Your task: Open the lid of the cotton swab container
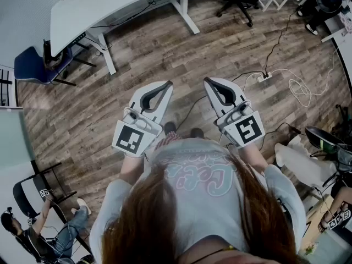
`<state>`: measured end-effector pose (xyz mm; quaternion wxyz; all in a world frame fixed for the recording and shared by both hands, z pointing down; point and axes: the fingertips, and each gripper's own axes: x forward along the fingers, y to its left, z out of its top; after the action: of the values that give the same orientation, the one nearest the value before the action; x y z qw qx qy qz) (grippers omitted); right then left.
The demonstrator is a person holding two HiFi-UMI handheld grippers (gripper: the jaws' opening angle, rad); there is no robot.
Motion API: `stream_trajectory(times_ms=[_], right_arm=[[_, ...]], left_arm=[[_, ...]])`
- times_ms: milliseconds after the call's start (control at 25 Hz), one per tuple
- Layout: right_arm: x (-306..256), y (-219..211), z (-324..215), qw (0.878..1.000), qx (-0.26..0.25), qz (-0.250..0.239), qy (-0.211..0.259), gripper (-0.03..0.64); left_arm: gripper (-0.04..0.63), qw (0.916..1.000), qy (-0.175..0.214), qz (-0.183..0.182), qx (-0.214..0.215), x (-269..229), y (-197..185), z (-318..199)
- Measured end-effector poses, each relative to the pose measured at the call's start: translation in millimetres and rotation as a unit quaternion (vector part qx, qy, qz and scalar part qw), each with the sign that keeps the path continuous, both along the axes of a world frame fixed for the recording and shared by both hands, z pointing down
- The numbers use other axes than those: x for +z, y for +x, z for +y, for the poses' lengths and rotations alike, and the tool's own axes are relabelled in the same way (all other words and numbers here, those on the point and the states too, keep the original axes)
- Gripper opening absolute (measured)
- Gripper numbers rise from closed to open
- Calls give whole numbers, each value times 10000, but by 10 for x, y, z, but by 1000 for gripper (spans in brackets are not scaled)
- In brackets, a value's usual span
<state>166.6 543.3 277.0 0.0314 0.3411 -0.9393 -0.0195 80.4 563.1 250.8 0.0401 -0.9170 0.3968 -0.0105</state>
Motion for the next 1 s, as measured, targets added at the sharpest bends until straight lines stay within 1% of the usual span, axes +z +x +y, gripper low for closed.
stream_trajectory(times_ms=[80,160,320,480,600,760,800,880,920,960,1000], right_arm=[[-94,-15,-7,9997,-52,-153,160,5],[-136,-15,-11,9995,-63,-192,228,5],[-92,27,-30,9999,56,-16,105,5],[-91,23,-39,9999,61,29,138,4],[-118,-6,-44,9998,22,-69,207,5],[-133,-23,-49,9995,90,-173,268,9],[-126,-26,-45,9995,84,-202,239,29],[-110,-29,-42,9995,68,-274,162,109],[-106,-26,-50,9994,84,-305,136,157],[-105,-19,-66,9993,123,-335,119,195],[-105,-10,-87,9991,175,-364,107,220]], left_arm=[[11,10000,7,9,12,-19,11,-11],[11,10000,8,22,12,-31,14,-19],[11,10000,37,23,25,-41,20,-23],[11,10000,-4,42,63,-21,32,-17],[11,9999,-27,100,87,-31,25,-30],[11,9999,20,68,87,-3,14,-42],[12,9999,-13,103,37,4,4,-46],[15,9997,-77,225,-97,-1,-30,-65],[36,9994,-98,287,-137,-9,-48,-75],[112,9992,-114,340,-152,-17,-64,-85],[196,9991,-122,375,-157,-24,-77,-96]])
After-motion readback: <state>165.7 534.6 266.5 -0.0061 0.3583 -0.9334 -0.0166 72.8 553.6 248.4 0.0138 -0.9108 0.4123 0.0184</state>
